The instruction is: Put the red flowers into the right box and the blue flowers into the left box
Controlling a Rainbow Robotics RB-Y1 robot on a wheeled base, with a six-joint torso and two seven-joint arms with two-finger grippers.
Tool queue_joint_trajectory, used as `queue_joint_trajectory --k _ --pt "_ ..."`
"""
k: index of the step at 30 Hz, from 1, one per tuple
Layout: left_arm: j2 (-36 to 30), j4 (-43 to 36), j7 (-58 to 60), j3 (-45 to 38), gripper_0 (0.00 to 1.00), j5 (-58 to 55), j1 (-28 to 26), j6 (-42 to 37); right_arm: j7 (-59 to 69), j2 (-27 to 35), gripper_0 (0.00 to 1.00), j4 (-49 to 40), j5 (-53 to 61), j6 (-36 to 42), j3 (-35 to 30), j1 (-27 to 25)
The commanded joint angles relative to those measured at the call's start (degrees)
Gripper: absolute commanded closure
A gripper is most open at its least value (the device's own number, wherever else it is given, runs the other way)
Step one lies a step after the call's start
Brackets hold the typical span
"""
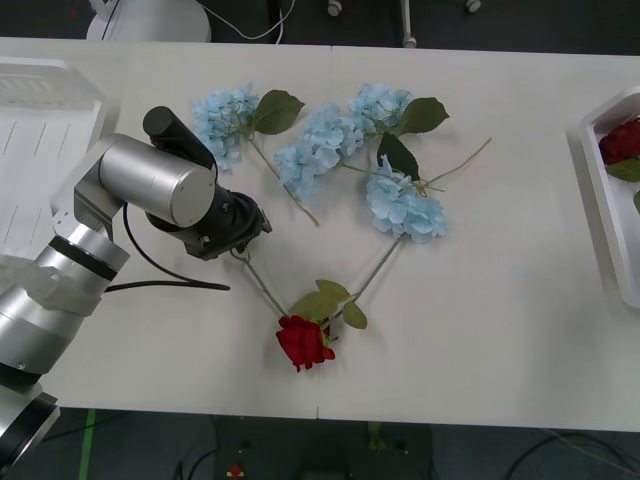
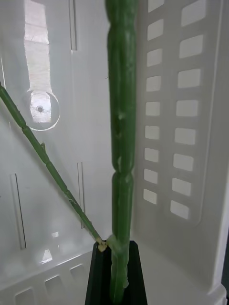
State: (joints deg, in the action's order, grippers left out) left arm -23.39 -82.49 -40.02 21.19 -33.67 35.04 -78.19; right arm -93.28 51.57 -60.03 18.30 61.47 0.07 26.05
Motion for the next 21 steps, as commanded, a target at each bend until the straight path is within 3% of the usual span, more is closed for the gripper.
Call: queue_joint_trajectory --k 1,6,9,11,14,16,19,21 --pt "0.8 2.0 1.2 0.7 0.0 1.2 3.7 2.6 1.2 -2.0 1.0 4.7 -2.5 -3.2 -0.3 3.6" --pt "0.2 1.6 1.0 -0.8 0.0 1.7 3.6 2.3 0.8 -1.9 1.0 5.8 -2.4 -3.9 -0.2 3.7" --pt "-0.6 2.1 0.4 -1.2 0.0 2.6 3.4 2.4 0.8 -1.8 0.74 5.9 -2.4 -3.8 -0.2 3.7" --pt "-0.6 2.3 0.0 -1.1 0.09 3.5 2.8 2.7 1.0 -1.8 0.49 5.8 -2.4 -3.8 -0.2 3.9" --pt "-0.7 2.3 -0.2 -0.5 0.1 4.5 1.7 3.7 0.6 -1.1 0.25 5.5 -0.8 -3.8 -0.2 4.6" --pt "-0.6 2.3 -0.4 -0.3 0.26 5.2 1.0 4.4 0.1 -0.2 0.13 4.9 1.1 -3.7 -0.3 5.1" --pt "-0.6 2.3 -0.6 0.3 0.7 5.5 0.6 4.9 -0.9 1.5 0.05 2.4 5.0 -3.3 -0.2 5.2" --pt "-0.6 2.3 -0.6 0.6 0.89 5.8 0.6 5.0 -3.1 2.6 0.03 -0.9 7.5 -1.8 -0.3 5.1"
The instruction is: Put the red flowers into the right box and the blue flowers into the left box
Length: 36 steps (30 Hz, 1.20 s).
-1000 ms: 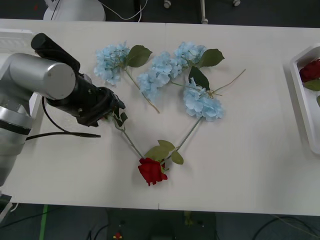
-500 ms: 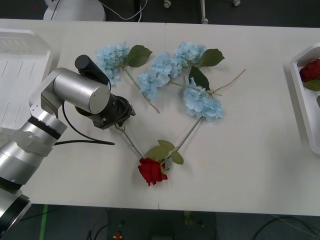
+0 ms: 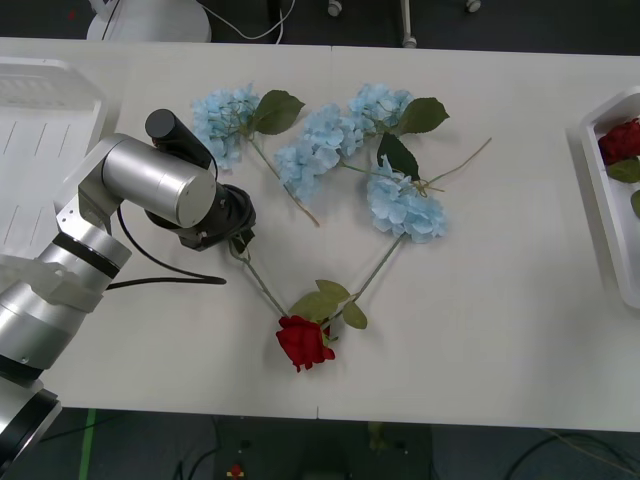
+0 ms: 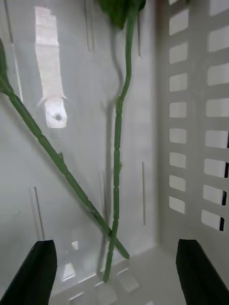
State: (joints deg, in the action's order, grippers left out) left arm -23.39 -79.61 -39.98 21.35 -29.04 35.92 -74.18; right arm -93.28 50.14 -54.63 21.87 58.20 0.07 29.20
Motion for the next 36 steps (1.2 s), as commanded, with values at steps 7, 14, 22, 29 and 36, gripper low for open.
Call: queue_joint_trajectory --k 7,14,22,29,36 --pt "-0.4 -0.5 -0.6 2.2 0.67 2.8 -0.7 1.1 -15.5 5.7 0.02 -18.1 12.9 4.7 -0.2 2.0" --pt "-0.4 -0.5 -0.9 3.8 0.05 4.1 -2.2 2.5 -33.7 5.8 0.0 -27.9 18.1 4.6 4.9 2.7" --pt "-0.4 -0.5 -0.9 5.0 1.0 4.9 -3.0 4.0 -55.7 5.6 0.0 -32.0 19.5 4.7 20.3 8.6" --pt "-0.4 -1.0 -0.9 4.1 1.0 4.3 -3.0 4.7 -61.7 0.8 0.0 -28.4 20.0 5.7 26.8 15.2" --pt "-1.9 -6.8 -2.5 -0.8 1.0 -0.1 -3.0 3.4 -61.7 -8.1 0.0 -13.4 19.2 8.2 27.8 24.5"
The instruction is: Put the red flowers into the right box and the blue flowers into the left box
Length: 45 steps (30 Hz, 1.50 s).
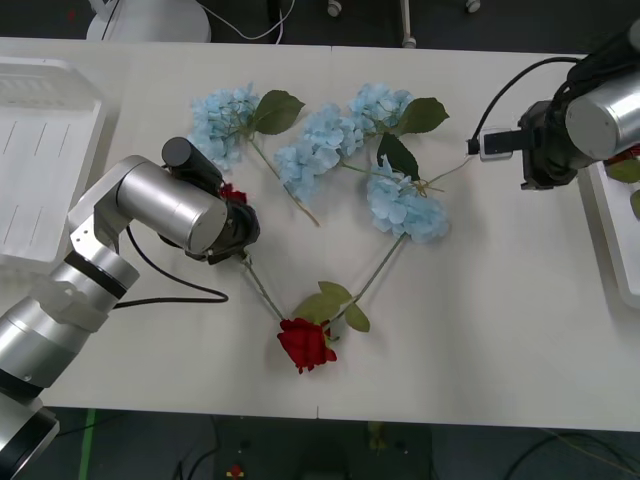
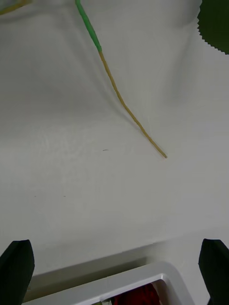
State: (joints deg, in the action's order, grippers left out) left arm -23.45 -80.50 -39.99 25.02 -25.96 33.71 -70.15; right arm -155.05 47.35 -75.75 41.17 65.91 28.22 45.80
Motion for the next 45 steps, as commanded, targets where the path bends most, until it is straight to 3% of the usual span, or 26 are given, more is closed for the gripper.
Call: queue_joint_trajectory --k 1,6,11,20,29,38,45 --pt "-2.5 -8.1 -4.8 -6.2 1.0 -4.5 -0.8 -1.8 0.1 -6.9 0.0 10.6 -0.7 0.5 0.2 9.5" --pt "-5.1 -16.9 -14.1 -14.8 1.0 -13.2 -0.8 -6.9 0.1 -11.8 0.0 17.8 -3.8 0.0 3.1 13.8" --pt "-6.1 -21.1 -24.2 -21.0 1.0 -22.4 -0.8 -4.7 0.1 -14.7 0.0 19.3 -7.5 -0.3 8.5 15.7" --pt "-3.8 -20.4 -35.1 -18.1 1.0 -41.1 -0.8 17.5 0.1 -15.8 0.0 19.3 -7.0 -1.8 18.0 15.6" --pt "2.7 -20.3 -35.7 -9.8 1.0 -46.5 -0.1 37.0 0.1 -20.8 0.0 25.1 -8.6 -5.5 18.8 15.7" --pt "2.9 -20.2 -36.3 -8.5 1.0 -46.3 0.3 37.1 0.1 -22.8 0.0 27.1 -7.7 -6.2 18.8 16.1" --pt "2.6 -20.1 -35.9 -8.5 1.0 -46.9 0.3 37.2 0.1 -19.9 0.0 27.1 -1.4 -4.0 17.0 17.7"
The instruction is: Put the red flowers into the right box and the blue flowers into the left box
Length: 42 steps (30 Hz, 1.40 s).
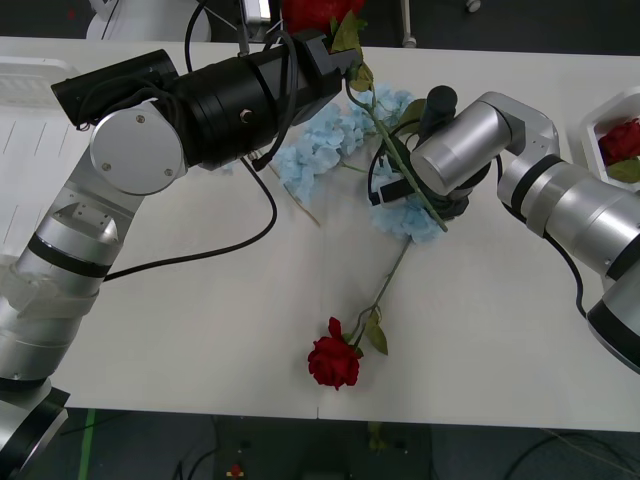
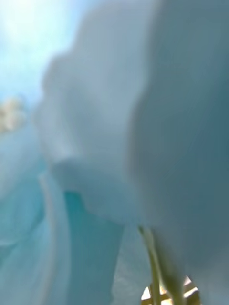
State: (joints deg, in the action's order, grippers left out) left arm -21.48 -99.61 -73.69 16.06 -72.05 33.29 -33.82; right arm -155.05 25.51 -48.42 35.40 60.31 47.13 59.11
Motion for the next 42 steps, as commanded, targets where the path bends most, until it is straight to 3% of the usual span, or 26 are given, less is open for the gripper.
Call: queue_joint_trajectory --k 1,12,17,23,32,42 --pt "0.6 -1.0 -2.2 0.5 1.0 -0.8 0.7 0.9 0.1 2.5 0.0 -0.3 5.6 2.0 -2.7 4.6" --pt "0.3 -1.0 -1.8 0.4 1.0 -1.3 0.6 0.9 0.1 21.6 0.0 -7.2 29.7 14.0 -16.5 5.8" --pt "0.3 -1.0 -1.8 0.4 1.0 -1.3 0.7 0.9 0.1 28.7 0.0 -7.6 44.4 20.9 -17.9 5.0" --pt "0.3 -1.0 -1.8 0.3 1.0 -1.3 0.7 0.9 0.1 35.0 0.0 -10.4 65.2 27.6 -18.6 -0.5" --pt "0.3 -1.0 -1.8 0.3 1.0 -1.4 0.7 0.9 0.5 37.2 0.0 -26.6 73.9 29.4 -23.9 -10.2" --pt "0.3 -1.0 -1.7 0.0 1.0 -2.4 0.7 0.9 24.0 33.6 0.0 -33.1 77.5 24.7 -23.9 -12.1"
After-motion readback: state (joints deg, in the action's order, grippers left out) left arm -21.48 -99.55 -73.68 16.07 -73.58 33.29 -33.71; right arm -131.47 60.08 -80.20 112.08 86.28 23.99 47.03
